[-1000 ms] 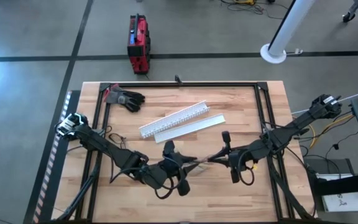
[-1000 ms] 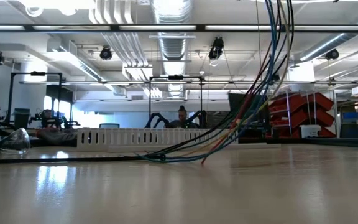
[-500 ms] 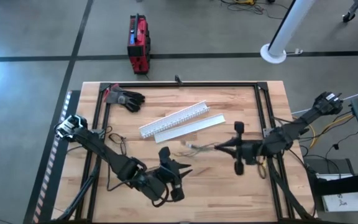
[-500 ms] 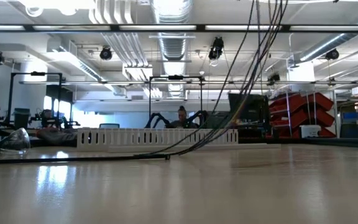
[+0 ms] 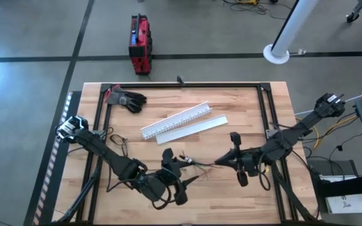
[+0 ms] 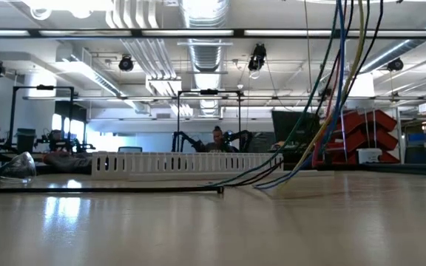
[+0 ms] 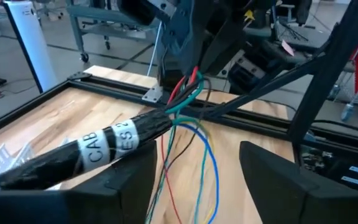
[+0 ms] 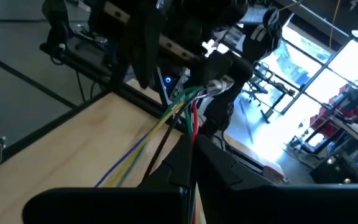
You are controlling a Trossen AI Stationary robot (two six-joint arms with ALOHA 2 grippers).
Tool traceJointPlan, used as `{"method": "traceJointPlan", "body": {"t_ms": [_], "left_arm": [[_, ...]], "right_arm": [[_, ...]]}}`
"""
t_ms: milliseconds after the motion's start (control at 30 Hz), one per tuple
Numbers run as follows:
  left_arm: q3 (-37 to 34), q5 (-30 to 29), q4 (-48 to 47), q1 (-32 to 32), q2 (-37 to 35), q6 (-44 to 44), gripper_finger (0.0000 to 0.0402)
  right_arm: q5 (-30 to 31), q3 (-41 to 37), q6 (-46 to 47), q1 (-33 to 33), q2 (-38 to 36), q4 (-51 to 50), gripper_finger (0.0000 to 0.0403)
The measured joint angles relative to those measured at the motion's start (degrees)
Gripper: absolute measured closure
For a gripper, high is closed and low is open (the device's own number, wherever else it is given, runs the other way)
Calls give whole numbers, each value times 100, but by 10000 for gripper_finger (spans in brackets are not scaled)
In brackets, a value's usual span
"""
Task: Ziptie cables
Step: Put the bundled colored cable into the zip tie
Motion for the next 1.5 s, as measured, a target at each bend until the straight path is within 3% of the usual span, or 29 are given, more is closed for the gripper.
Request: {"method": "traceJointPlan", "body": {"t_ms": [433, 567, 733, 1000, 1133, 1333, 1500], "left_arm": [[-2, -53, 255, 21, -49, 109, 213], [-2, -337, 305, 23, -55, 116, 221], [-2, -540, 350, 70, -55, 118, 229], [-2, -478, 503, 344, -57, 116, 250], [-2, -434, 512, 404, -52, 113, 286], [-2, -404, 538, 393, -46, 111, 386], [-2, -412, 544, 401, -46, 202, 391]], "right_arm": [[-102, 2, -27, 9, 336, -1, 403], [-443, 2, -106, 11, 441, 4, 403], [-455, 2, -109, 10, 450, 20, 403], [-456, 2, -125, 9, 448, 44, 403], [-451, 2, -125, 9, 448, 44, 403], [-435, 2, 13, -17, 448, 1, 403], [-441, 2, 199, -43, 448, -2, 402]]}}
